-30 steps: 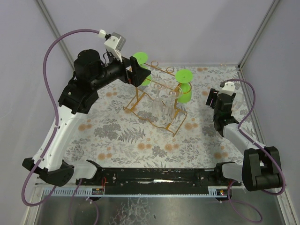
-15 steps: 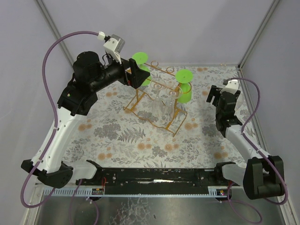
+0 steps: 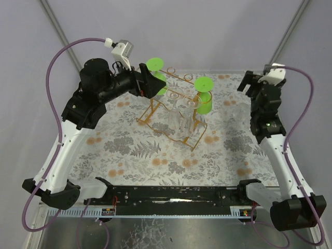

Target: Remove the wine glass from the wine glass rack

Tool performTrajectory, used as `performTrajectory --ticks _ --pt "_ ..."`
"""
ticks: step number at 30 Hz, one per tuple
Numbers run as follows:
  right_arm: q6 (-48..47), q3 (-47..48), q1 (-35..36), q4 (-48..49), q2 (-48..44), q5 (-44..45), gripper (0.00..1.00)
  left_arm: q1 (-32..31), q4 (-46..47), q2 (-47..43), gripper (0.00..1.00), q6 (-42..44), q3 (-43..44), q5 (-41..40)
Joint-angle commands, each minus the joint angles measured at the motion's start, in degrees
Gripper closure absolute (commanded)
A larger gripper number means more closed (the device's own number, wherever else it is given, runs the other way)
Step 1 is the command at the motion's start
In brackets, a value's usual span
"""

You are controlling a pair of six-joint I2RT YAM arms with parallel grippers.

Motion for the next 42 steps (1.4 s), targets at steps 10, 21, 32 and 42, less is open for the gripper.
performTrajectory --ticks 10,21,32,42 --pt "9.6 29.0 0.2 -33.7 -5.8 -4.7 0.09 6.0 4.1 -4.8 0.19 -44.6 -12.3 4.1" --pt "12.3 27.9 0.2 -37.2 -9.5 -4.8 0.09 6.4 7.4 -3.1 0.34 -51.8 -18.0 8.2" --pt "13.3 28.5 0.3 -36.8 -8.8 -5.7 0.09 3.7 11.6 -1.2 0.43 -55.2 -21.6 9.2" --pt "13.3 28.0 0.3 -35.9 -9.0 -5.7 0.09 1.8 13.6 1.2 0.55 -55.5 -21.4 7.6"
